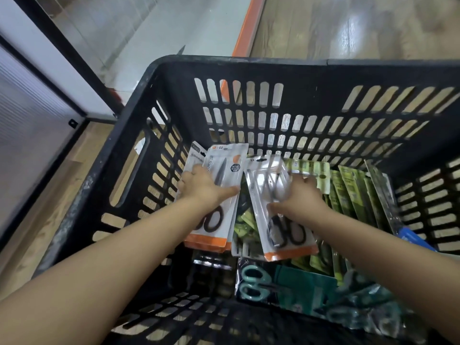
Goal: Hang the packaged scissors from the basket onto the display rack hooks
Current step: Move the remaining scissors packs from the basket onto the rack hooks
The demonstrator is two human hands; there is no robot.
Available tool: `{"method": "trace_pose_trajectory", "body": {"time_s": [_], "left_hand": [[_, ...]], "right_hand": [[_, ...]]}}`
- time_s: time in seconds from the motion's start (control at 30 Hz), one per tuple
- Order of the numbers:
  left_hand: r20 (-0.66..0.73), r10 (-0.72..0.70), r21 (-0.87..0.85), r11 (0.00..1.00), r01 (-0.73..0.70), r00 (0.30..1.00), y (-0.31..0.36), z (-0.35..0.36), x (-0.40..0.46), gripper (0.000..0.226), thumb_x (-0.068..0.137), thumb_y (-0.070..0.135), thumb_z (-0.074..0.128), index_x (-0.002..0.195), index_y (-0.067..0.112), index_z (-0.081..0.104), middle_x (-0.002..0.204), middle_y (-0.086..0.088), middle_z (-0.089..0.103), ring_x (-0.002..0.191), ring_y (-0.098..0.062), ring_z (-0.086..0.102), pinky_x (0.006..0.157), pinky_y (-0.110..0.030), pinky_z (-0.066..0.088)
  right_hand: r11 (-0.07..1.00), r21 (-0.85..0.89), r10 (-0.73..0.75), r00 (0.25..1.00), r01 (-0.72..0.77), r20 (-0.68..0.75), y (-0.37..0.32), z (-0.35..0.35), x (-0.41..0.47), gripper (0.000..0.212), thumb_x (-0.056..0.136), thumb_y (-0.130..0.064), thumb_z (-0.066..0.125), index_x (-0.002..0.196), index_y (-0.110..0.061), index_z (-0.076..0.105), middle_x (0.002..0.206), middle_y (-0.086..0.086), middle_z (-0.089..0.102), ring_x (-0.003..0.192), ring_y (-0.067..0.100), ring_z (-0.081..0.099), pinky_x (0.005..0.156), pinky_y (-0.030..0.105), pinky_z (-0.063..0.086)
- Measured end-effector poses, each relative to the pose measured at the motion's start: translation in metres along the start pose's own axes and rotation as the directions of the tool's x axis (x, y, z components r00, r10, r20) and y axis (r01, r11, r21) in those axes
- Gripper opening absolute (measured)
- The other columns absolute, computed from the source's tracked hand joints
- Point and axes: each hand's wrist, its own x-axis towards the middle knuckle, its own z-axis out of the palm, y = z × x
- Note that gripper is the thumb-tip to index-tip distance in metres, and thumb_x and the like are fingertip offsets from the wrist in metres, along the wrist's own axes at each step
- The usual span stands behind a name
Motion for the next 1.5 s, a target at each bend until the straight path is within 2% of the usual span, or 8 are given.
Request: {"method": "trace_pose_trajectory", "body": {"time_s": [0.23, 0.33, 0.5, 0.8, 0.97, 1.17, 1.33, 1.5], "left_hand": [[0.107, -0.087, -0.018, 0.996, 0.089, 0.99, 0.002, -0.009, 0.002, 0.112, 0.066, 0.051, 0.079, 0.148, 0.012, 0.014, 0.15, -0.013, 0.023, 0.136, -0.034, 0.028, 0.11, -0.044, 0.032], [0.142, -0.123, -0.01, 0.992, 0.126, 0.982, 0.008, -0.012, -0.003, 0.113, 0.07, 0.04, 0.079, 0.15, 0.014, 0.004, 0.152, -0.013, 0.012, 0.14, -0.036, 0.021, 0.111, -0.044, 0.027], [0.144, -0.167, -0.082, 0.98, 0.18, 0.975, 0.006, -0.016, -0.003, 0.109, 0.07, 0.041, 0.079, 0.149, 0.014, 0.01, 0.147, -0.015, 0.021, 0.135, -0.036, 0.03, 0.108, -0.043, 0.032], [0.156, -0.121, -0.374, 0.911, 0.172, 0.98, 0.005, -0.013, 0.0, 0.064, 0.084, 0.02, 0.07, 0.137, 0.008, 0.037, 0.135, -0.011, 0.047, 0.117, -0.027, 0.048, 0.092, -0.037, 0.042], [0.174, -0.141, -0.46, 0.864, 0.207, 0.975, -0.002, -0.021, 0.003, 0.045, 0.091, 0.009, 0.057, 0.134, 0.009, 0.045, 0.121, -0.012, 0.057, 0.104, -0.028, 0.058, 0.091, -0.041, 0.049], [0.237, -0.147, -0.597, 0.758, 0.263, 0.96, -0.004, -0.05, -0.02, 0.025, 0.094, 0.004, 0.051, 0.117, 0.013, 0.054, 0.092, -0.003, 0.065, 0.074, -0.016, 0.064, 0.058, -0.031, 0.052], [0.241, -0.16, -0.61, 0.742, 0.278, 0.957, 0.014, -0.096, -0.064, 0.021, 0.091, -0.003, 0.051, 0.104, 0.013, 0.055, 0.098, -0.008, 0.065, 0.075, -0.019, 0.063, 0.059, -0.03, 0.05], [0.239, -0.133, -0.691, 0.672, 0.265, 0.962, 0.05, -0.193, -0.134, 0.019, 0.091, -0.004, 0.051, 0.105, 0.007, 0.056, 0.097, -0.01, 0.065, 0.072, -0.017, 0.061, 0.055, -0.027, 0.048]], "right_hand": [[0.993, 0.073, 0.092, 0.995, -0.095, 0.048, 0.002, -0.008, 0.001, 0.079, 0.062, -0.035, 0.084, 0.122, -0.006, 0.042, 0.12, 0.015, 0.046, 0.09, 0.025, 0.056, 0.07, 0.035, 0.052], [0.969, 0.187, 0.146, 0.986, -0.159, 0.083, 0.002, -0.012, 0.002, 0.066, 0.063, -0.025, 0.084, 0.112, -0.005, 0.045, 0.109, 0.015, 0.052, 0.087, 0.027, 0.059, 0.073, 0.041, 0.056], [0.909, 0.362, 0.153, 0.973, -0.208, 0.174, 0.004, -0.02, -0.006, 0.07, 0.075, -0.02, 0.078, 0.13, -0.004, 0.039, 0.118, 0.013, 0.054, 0.104, 0.031, 0.056, 0.085, 0.041, 0.051], [0.775, 0.594, 0.123, 0.973, -0.217, 0.194, 0.001, -0.027, -0.006, 0.011, 0.093, -0.003, 0.05, 0.103, -0.002, 0.055, 0.109, 0.019, 0.063, 0.101, 0.037, 0.061, 0.091, 0.049, 0.049], [0.723, 0.652, 0.145, 0.973, -0.229, 0.181, 0.001, -0.025, -0.01, 0.022, 0.096, -0.012, 0.048, 0.117, -0.006, 0.054, 0.11, 0.013, 0.064, 0.101, 0.032, 0.061, 0.093, 0.047, 0.049], [0.718, 0.628, 0.23, 0.953, -0.302, 0.195, -0.014, -0.057, -0.04, 0.025, 0.097, -0.025, 0.048, 0.117, -0.013, 0.054, 0.111, 0.01, 0.064, 0.1, 0.03, 0.062, 0.089, 0.047, 0.05], [0.715, 0.627, 0.248, 0.95, -0.31, 0.188, -0.051, -0.111, -0.082, 0.017, 0.097, -0.022, 0.05, 0.107, -0.011, 0.059, 0.099, 0.006, 0.066, 0.09, 0.026, 0.063, 0.081, 0.041, 0.052], [0.745, 0.607, 0.219, 0.961, -0.277, 0.169, -0.129, -0.198, -0.144, 0.021, 0.094, -0.028, 0.053, 0.107, -0.013, 0.059, 0.106, 0.009, 0.066, 0.1, 0.029, 0.061, 0.096, 0.051, 0.046]]}}
